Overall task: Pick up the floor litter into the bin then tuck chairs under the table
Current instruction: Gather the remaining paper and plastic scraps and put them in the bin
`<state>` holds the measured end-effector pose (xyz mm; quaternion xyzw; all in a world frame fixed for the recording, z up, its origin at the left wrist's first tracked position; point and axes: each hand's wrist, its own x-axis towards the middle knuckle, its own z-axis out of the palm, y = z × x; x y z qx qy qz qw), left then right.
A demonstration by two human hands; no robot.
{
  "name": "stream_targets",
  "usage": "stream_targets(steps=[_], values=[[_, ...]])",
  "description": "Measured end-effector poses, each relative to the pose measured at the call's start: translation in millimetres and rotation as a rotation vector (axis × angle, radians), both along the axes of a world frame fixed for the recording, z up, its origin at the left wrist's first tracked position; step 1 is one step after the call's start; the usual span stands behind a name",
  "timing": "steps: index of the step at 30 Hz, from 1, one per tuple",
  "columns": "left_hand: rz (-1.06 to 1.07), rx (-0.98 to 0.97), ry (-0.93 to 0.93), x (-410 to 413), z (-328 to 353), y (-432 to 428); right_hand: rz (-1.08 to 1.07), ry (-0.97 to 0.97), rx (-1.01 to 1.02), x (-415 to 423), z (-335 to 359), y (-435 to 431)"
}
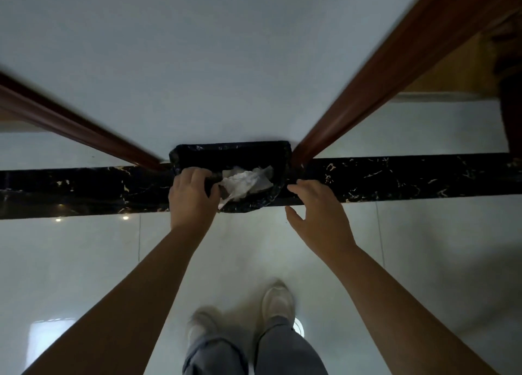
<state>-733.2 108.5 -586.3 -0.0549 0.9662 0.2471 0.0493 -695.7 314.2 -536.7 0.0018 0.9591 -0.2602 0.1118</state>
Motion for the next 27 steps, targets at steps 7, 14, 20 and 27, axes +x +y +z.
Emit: stream_targets(steps=[7,14,20,27], values=[[-0.204,-0.037,0.075,27,74,-11,-0.067,0.039,-0.016,17,48,-22],[-0.252,-0.030,0.129,64,178,-22,-0.205,0.137,-0.032,53,127,-53],[-0.278,-0.003,0.124,119,259,-26,-0.426,0.211,-0.014,112,208,-73],[-0.445,-0.059,0.058,166,334,-45,-0.568,0.269,0.055,194,280,-71]])
